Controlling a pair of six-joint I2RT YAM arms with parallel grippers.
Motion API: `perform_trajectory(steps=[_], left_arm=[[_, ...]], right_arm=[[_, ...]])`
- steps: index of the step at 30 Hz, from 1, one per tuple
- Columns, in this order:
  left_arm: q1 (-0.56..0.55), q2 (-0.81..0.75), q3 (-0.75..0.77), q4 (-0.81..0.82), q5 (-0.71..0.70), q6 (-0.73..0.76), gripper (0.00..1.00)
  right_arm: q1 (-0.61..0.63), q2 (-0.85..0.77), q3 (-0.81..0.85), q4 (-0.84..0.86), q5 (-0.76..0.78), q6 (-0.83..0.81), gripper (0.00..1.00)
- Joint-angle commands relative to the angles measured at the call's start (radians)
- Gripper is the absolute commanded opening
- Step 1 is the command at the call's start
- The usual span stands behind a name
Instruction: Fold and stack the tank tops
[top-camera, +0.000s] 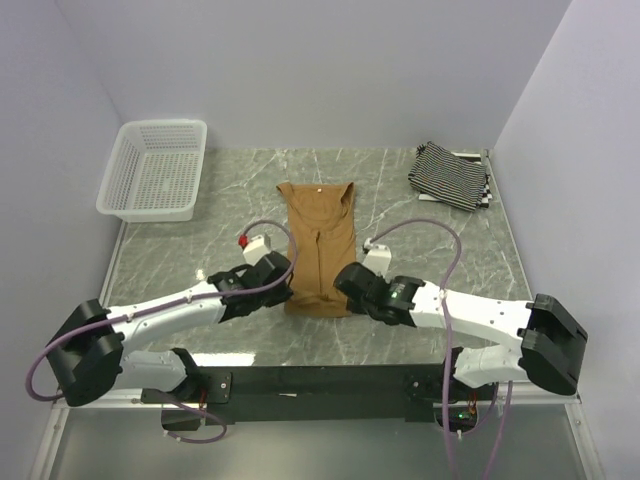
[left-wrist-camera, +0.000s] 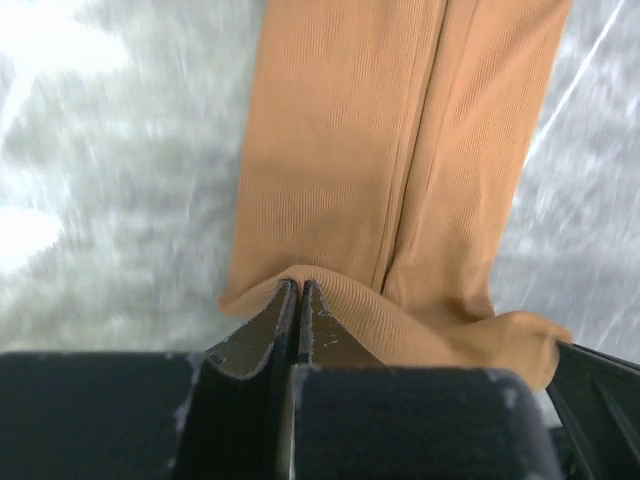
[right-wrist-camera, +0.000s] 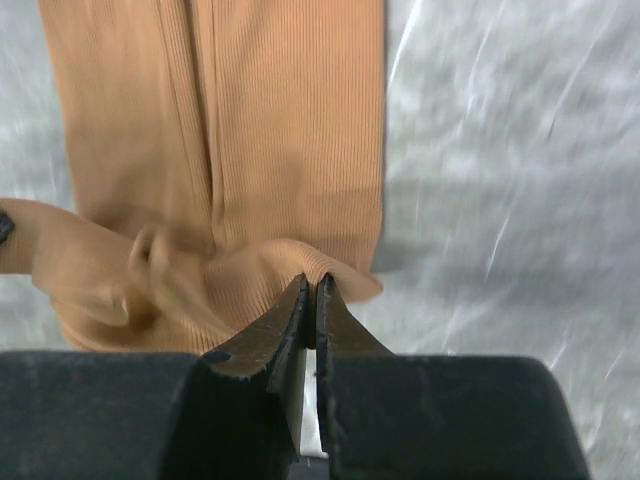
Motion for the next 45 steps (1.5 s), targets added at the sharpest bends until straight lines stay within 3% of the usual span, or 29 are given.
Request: perform_trajectory(steps=[1,9,15,16,18,19,22,24,25,34,39,45], left_arm=[[0.059,0.035,0.087,0.064,-0.002,0.094,0.01],[0.257,0.265,0.295,0.153,0.084,0.229,0.01],[0.389,0.520,0.519,0.200,0.179,0.338,0.01],[0.400,0.551,0.541,0.213,0.197,0.355,0.10],[0.424,0.627,0.605,0.190,0.210,0.369,0.21],[0.431,0.640,0.613,0.179,0.211,0.370,0.32],[0.447,0.609,0.568,0.220,0.208,0.364,0.45],[0.457,0.560,0.537,0.234,0.200,0.362,0.61],[0.458,0.546,0.531,0.230,0.194,0.361,0.63],[0.434,0.384,0.354,0.208,0.236,0.309,0.51],[0.337,0.336,0.203,0.253,0.205,0.271,0.55],[0.253,0.355,0.114,0.265,0.173,0.237,0.57]], right_arm=[[-0.081,0.032,0.079,0.078,0.024,-0.120,0.00],[-0.293,0.225,0.245,0.199,-0.063,-0.317,0.00],[-0.444,0.456,0.489,0.236,-0.173,-0.436,0.05],[-0.455,0.487,0.518,0.225,-0.183,-0.444,0.19],[-0.475,0.576,0.573,0.180,-0.189,-0.467,0.38],[-0.489,0.598,0.615,0.166,-0.189,-0.470,0.48],[-0.506,0.604,0.592,0.187,-0.183,-0.489,0.56],[-0.515,0.583,0.580,0.188,-0.175,-0.486,0.57],[-0.518,0.573,0.572,0.184,-0.160,-0.484,0.57],[-0.448,0.432,0.391,0.159,-0.154,-0.423,0.55],[-0.402,0.346,0.229,0.214,-0.166,-0.365,0.55],[-0.325,0.346,0.161,0.207,-0.144,-0.329,0.54]])
